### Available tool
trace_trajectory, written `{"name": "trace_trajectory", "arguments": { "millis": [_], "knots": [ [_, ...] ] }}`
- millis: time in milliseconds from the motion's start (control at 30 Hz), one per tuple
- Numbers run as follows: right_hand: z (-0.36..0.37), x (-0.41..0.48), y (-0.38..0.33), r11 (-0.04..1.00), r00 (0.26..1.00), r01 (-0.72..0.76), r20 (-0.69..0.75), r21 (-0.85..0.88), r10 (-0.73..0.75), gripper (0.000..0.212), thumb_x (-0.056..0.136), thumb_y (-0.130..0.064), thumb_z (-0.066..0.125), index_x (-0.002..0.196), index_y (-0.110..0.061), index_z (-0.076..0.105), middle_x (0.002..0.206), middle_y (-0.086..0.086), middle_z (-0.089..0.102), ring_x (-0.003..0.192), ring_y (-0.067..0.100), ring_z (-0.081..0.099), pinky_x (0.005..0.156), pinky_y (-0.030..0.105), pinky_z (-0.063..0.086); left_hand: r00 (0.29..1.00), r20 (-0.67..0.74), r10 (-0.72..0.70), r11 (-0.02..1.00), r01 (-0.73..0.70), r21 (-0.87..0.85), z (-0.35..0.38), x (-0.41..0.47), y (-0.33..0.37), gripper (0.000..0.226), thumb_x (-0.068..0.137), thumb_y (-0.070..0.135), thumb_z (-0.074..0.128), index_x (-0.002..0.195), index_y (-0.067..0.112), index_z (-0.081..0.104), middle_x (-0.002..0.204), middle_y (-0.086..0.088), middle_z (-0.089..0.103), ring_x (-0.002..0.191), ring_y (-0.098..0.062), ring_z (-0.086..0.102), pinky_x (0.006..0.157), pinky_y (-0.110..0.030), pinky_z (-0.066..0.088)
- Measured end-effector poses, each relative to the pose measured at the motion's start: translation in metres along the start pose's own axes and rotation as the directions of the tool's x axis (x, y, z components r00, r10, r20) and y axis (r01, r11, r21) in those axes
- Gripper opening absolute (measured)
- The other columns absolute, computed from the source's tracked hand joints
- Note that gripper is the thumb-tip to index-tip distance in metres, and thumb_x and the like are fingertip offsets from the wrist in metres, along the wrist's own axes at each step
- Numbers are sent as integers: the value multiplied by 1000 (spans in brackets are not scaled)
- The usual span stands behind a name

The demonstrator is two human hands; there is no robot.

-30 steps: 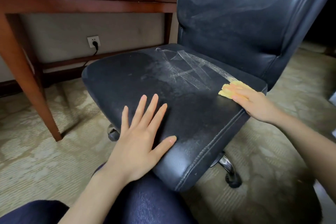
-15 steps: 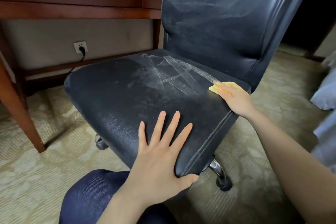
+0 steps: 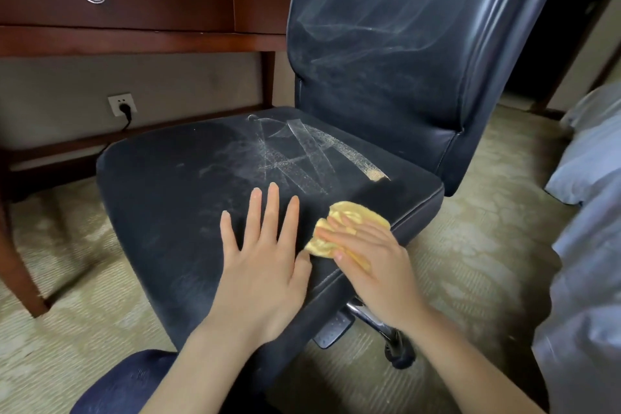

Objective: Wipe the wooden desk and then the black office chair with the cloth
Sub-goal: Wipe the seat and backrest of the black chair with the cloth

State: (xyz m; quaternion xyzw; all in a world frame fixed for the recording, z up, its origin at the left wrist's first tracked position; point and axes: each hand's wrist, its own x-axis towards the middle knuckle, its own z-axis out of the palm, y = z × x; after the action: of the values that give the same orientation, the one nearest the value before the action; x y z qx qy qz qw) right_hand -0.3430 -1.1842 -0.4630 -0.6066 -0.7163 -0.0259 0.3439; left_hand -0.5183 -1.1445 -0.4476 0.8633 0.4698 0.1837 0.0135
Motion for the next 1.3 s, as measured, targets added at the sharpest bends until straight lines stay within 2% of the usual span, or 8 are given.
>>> {"name": "trace_trajectory", "arguments": {
  "millis": [167,300,433,600,733,900,1067,1300],
  "knots": [
    [-9,2,17,999,999,47,-13,-22,-47,35,92,-32,45,122,-30,63,128,-18,56,124,-7,43,108,17,29,996,-10,-87,996,87,29,11,11,-7,75,79,63,-21,148,32,-15,148,6,-35,133,-14,-40,112,-46,-18],
    [-23,15,60,971,982,-189,-16,-144,188,34,96,-29,44,126,-34,60,135,-20,51,130,-1,40,109,26,35,995,-30,-92,993,94,67,11,9,-8,79,76,63,-18,149,34,-7,152,7,-30,132,-12,-42,110,-43,-23],
    [-43,35,107,849,884,-462,-53,-255,465,36,99,-34,41,133,-33,52,140,-11,50,120,24,52,94,34,41,994,-45,-99,994,101,43,10,8,-6,81,75,64,-16,150,35,-1,150,9,-28,133,-10,-40,110,-40,-25],
    [-50,78,148,768,814,-551,-6,-328,581,41,101,-36,32,139,-28,46,145,0,45,125,33,45,100,39,36,993,-42,-110,993,112,41,9,9,-4,83,74,65,-16,149,36,1,155,9,-21,134,-9,-38,110,-40,-24],
    [-43,101,158,714,771,-609,-45,-346,635,40,101,-30,29,136,-23,48,137,9,51,120,37,46,97,41,35,992,-55,-114,993,116,37,10,9,-2,81,77,65,-14,149,34,3,158,8,-14,136,-11,-35,111,-41,-23],
    [-32,83,140,754,814,-575,-133,-319,565,37,100,-31,34,128,-23,57,134,5,55,120,32,48,94,39,36,990,-67,-123,992,124,16,12,10,-3,76,81,65,-10,149,34,6,158,7,-12,139,-11,-31,114,-42,-18],
    [-19,49,91,862,927,-374,-137,-341,348,34,98,-27,43,128,-23,59,128,-1,61,118,21,54,92,28,36,989,-79,-122,993,122,-5,13,9,-6,75,83,65,-8,149,34,9,159,7,-8,140,-12,-28,114,-43,-17],
    [-5,15,6,947,990,-125,-95,-297,101,29,90,-21,53,114,-24,69,116,-7,68,108,12,62,87,19,43,988,-86,-125,991,120,-54,13,8,-5,77,79,60,-10,149,33,9,159,7,-6,142,-11,-24,114,-41,-17]
  ]
}}
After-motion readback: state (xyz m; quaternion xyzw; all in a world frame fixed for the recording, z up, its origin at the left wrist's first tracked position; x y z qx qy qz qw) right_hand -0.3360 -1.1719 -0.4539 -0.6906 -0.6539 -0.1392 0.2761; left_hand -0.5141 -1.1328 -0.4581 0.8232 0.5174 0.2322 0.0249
